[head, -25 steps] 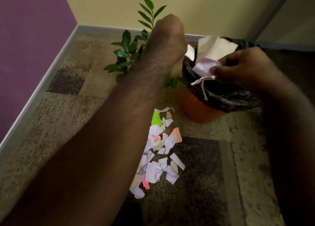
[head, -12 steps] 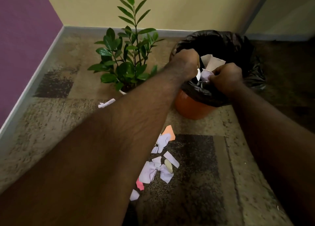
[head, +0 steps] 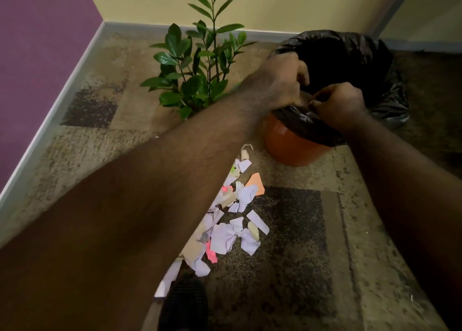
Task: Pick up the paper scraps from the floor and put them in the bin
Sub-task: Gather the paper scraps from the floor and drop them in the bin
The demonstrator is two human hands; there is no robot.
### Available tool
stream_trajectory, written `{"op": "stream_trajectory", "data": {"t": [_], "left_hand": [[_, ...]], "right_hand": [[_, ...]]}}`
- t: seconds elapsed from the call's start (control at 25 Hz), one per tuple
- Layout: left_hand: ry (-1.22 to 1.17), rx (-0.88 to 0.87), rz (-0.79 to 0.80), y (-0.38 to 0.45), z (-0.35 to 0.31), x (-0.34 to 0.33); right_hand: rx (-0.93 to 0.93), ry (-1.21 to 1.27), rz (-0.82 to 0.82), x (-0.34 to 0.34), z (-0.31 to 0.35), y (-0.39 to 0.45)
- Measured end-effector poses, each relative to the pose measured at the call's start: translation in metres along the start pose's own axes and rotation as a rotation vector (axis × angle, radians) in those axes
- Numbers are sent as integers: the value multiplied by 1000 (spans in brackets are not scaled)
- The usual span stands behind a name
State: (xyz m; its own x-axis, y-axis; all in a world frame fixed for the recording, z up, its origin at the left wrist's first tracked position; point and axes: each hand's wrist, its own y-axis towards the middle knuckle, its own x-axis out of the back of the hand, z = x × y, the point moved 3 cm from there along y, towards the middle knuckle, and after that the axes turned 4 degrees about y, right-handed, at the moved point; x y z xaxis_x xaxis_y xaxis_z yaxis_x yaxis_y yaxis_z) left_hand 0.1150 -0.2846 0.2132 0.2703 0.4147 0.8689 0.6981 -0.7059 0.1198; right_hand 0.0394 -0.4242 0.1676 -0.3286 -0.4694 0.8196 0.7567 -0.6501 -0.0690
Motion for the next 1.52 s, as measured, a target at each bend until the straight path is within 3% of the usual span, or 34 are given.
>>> {"op": "stream_trajectory", "data": {"t": [0.12,0.24,0.36,0.44,0.52,0.6,0.72,0.84,1.08,1.36,1.52], "left_hand": [[-78,31,-169,-25,23,10],[-189,97,-304,-72,63,11],[-176,248,-312,-140,122,-11],[-107,487,-184,-203,168,-43],[-92,764,-15,-278,203,-78],[-160,1003,44,-350,215,-105],[-258,1131,97,-422,205,-139],[-491,1261,218,-453,187,-166],[-305,1216,155,-439,185,-176],[-77,1036,165,-405,189,-171],[-8,891,180,-397,190,-171]], "right_hand": [[113,-14,-111,-1,7,-13],[461,104,-329,4,28,-42],[665,159,-204,-33,36,-81],[531,97,24,-80,18,-103],[276,-69,348,-133,-22,-128],[71,-164,629,-177,-68,-162],[-157,-92,695,-209,-110,-204],[-173,-95,634,-229,-115,-226],[-31,-61,679,-250,-91,-252],[103,-207,741,-259,-65,-253],[213,-238,689,-261,-56,-248]]}}
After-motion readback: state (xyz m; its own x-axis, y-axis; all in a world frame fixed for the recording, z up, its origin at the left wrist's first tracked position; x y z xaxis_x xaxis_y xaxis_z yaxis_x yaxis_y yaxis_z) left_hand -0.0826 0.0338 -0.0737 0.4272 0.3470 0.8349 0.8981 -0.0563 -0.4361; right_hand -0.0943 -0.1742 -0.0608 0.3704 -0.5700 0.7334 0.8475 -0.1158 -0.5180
